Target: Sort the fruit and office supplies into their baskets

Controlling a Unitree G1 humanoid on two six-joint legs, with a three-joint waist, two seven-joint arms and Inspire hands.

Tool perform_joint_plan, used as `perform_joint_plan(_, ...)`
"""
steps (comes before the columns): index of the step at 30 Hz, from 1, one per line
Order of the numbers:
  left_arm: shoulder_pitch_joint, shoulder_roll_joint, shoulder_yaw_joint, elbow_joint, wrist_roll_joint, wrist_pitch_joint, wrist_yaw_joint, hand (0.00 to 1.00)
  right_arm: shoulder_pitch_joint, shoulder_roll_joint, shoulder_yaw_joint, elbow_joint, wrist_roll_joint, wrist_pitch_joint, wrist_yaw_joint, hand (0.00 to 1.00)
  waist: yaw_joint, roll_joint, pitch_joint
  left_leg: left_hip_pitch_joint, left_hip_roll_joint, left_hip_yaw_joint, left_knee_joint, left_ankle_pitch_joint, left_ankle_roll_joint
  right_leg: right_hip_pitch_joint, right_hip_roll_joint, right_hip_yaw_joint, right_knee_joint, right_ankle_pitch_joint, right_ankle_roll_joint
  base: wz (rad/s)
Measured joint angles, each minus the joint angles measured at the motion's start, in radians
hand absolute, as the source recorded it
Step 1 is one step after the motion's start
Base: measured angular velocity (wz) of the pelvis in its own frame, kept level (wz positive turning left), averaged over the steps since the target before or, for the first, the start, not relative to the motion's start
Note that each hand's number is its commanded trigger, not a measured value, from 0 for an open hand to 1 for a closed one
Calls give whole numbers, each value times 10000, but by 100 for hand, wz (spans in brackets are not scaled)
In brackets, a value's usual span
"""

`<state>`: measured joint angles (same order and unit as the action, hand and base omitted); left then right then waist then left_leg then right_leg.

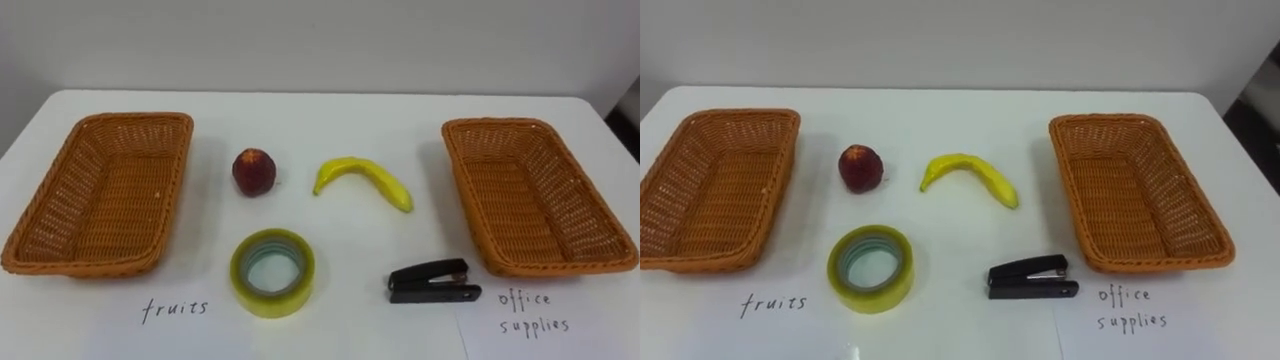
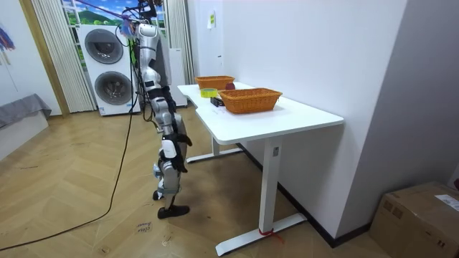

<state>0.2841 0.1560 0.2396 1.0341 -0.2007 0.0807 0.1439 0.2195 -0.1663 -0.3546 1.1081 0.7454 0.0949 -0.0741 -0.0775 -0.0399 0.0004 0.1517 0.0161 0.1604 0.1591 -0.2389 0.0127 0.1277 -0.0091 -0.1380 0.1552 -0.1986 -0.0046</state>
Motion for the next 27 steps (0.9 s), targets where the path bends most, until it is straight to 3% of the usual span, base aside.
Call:
perform_joint_plan(3, 266, 10, 141, -59, -5, 13, 22, 0, -130, -150, -637, -418, 490, -65, -815, 0, -55, -90, -2, 17, 0, 0, 1, 0, 0, 16, 5, 57, 1, 3, 1, 0)
perform_joint_plan(6, 294, 9, 120, -132, 0, 19, 20, 0, -119, -259, -635, -822, 768, -60, -1359, 0, -58, -132, 4, -23, 2, -16, 0, 0, 0, -66, 5, 75, 44, 2, 1, -1)
perform_joint_plan(13, 345, 8, 337, -571, 1025, 60, 12, 0, -3, -363, -1571, -3528, 696, -96, -3004, 0, -194, -155, -7, -54, -11, 64, -86, 4, 4, -240, 41, 325, 183, -19, 18, -7)
perform_joint_plan(15, 388, 6, 340, -725, 1128, 49, 20, 0, 63, -363, -1788, -4824, 116, -128, -3660, 0, -301, -151, -4, -58, -13, 76, -104, 4, 4, -260, 45, 320, 187, -19, 18, -5)
perform_joint_plan(19, 375, -27, 322, -734, 1147, 5, 14, 0, 259, -372, -1787, -5788, -805, -198, -4613, 0, -287, -199, -33, -147, -2, 149, -101, 4, 4, -382, 54, 320, 216, -19, 17, -3)
perform_joint_plan(27, 400, -46, 316, -935, 1358, -12, -76, 0, 424, -370, -1794, -8045, -2014, -193, -6237, 0, -310, -149, 3, -349, -26, 308, -40, 29, 30, -651, 10, 418, 420, -28, 27, -5)
